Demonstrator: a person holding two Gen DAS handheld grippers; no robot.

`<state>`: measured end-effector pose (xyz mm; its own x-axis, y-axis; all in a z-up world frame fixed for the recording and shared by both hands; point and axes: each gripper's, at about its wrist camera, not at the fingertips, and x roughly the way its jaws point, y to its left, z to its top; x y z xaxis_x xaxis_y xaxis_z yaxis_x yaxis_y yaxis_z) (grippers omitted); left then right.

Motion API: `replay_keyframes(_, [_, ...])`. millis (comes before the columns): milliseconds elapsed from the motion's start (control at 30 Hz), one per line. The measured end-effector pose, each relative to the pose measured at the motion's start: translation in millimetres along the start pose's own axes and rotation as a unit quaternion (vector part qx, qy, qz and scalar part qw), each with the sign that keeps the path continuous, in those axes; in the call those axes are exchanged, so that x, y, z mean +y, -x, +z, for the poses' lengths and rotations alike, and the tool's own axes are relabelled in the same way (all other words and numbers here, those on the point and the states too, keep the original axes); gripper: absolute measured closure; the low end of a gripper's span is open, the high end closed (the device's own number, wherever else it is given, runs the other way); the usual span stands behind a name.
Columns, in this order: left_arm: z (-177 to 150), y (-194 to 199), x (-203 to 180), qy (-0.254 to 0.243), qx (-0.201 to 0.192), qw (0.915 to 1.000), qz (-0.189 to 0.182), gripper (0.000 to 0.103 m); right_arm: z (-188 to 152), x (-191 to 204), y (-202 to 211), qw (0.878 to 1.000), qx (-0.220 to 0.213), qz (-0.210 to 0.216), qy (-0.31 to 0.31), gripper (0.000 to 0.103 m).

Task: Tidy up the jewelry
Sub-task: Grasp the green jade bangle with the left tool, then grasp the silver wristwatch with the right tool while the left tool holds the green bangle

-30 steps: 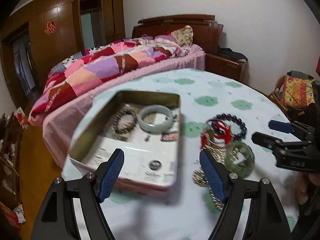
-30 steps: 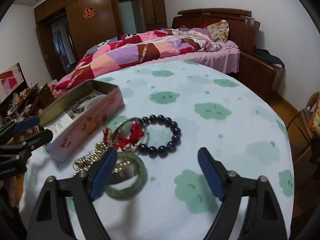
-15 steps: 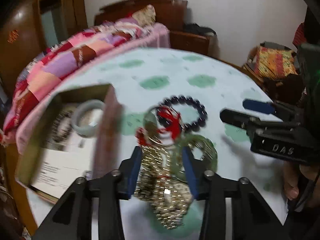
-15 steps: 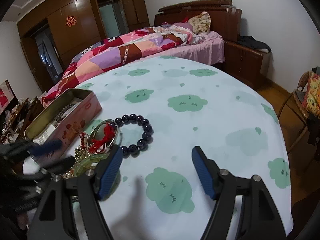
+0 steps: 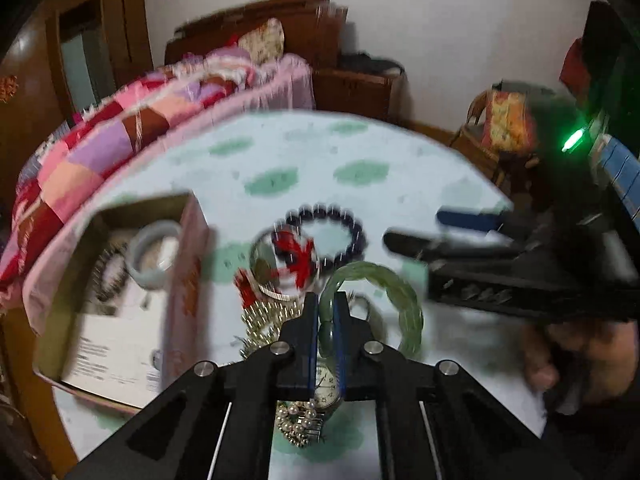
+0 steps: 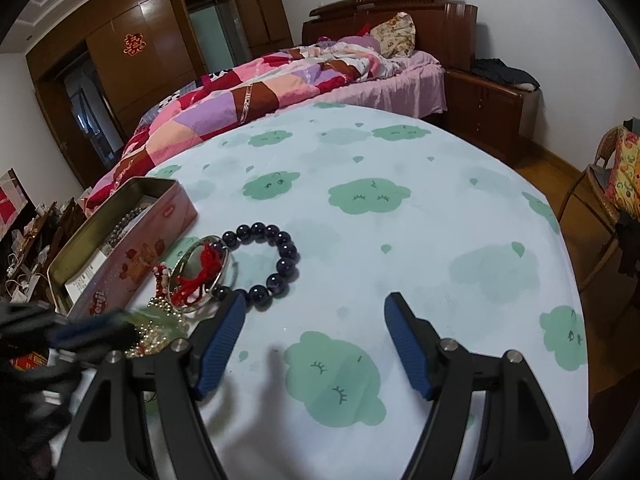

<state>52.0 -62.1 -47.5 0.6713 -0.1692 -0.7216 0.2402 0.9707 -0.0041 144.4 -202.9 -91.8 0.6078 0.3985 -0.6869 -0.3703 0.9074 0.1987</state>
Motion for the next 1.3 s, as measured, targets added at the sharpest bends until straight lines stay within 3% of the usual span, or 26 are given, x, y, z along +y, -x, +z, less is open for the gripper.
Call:
replay_keyframes(133, [7.2, 32.4, 5.6, 0.013, -0.042, 0.999, 0.002, 0.097, -0.4, 0.2, 0.3, 1.0, 0.001, 0.003, -0.001, 0.029])
replay_keyframes(267, [6.2, 49.5, 20.9, 0.023, -0.065, 0.9967, 0.042, 0.097, -2.2, 6.6, 4.4, 1.0, -0.008, 0.011, 0.014, 0.029])
replay_keyframes(367, [-1.5, 49.6, 35.6, 0.042, -0.061, 0.9959, 0.052, 0.097, -7.9, 25.1, 12.5, 0.998, -0.024, 0.016, 0.056, 0.029])
replay_keyframes(500, [-15.4, 44.5, 51.4, 0.065, -0.051, 0.9949, 0.058, 0.097, -15.6, 54.0, 13.4, 0.994, -0.006, 0.046, 0.096, 0.029])
replay_keyframes(633, [-22.8, 43.3, 57.8, 0.074, -0.05, 0.9946, 0.054, 0.097, -26.5, 78.6, 12.4, 0.988, 0.011, 0.048, 0.148, 0.029])
replay_keyframes(800, [-29.3, 42.1, 60.8, 0.081, -0.047, 0.9945, 0.047, 0.097, -32.5, 83.2, 4.1, 0.985, 0.033, 0.04, 0.163, 0.029])
replay_keyframes(900, [-32.2, 43.2, 62.7, 0.085, -0.047, 0.9942, 0.045, 0.097, -33.0, 81.8, 0.7, 0.985, 0.042, 0.039, 0.162, 0.044])
replay_keyframes(933, [-33.0, 43.9, 63.2, 0.086, -0.048, 0.9942, 0.044, 0.097, -34.5, 83.6, -0.5, 0.984, 0.046, 0.043, 0.168, 0.058])
replay_keyframes(1000, [-33.8, 46.1, 63.9, 0.087, -0.05, 0.9939, 0.044, 0.097, -36.6, 87.5, 1.8, 0.982, 0.041, 0.041, 0.181, 0.062])
replay_keyframes(1067, [-34.5, 48.7, 65.3, 0.089, -0.053, 0.9936, 0.045, 0.097, -39.2, 90.3, 4.0, 0.98, 0.039, 0.046, 0.187, 0.079])
replay_keyframes(1300, [-36.8, 57.5, 71.0, 0.096, -0.062, 0.9923, 0.047, 0.097, -32.9, 82.1, 18.2, 0.986, 0.019, 0.054, 0.159, 0.082])
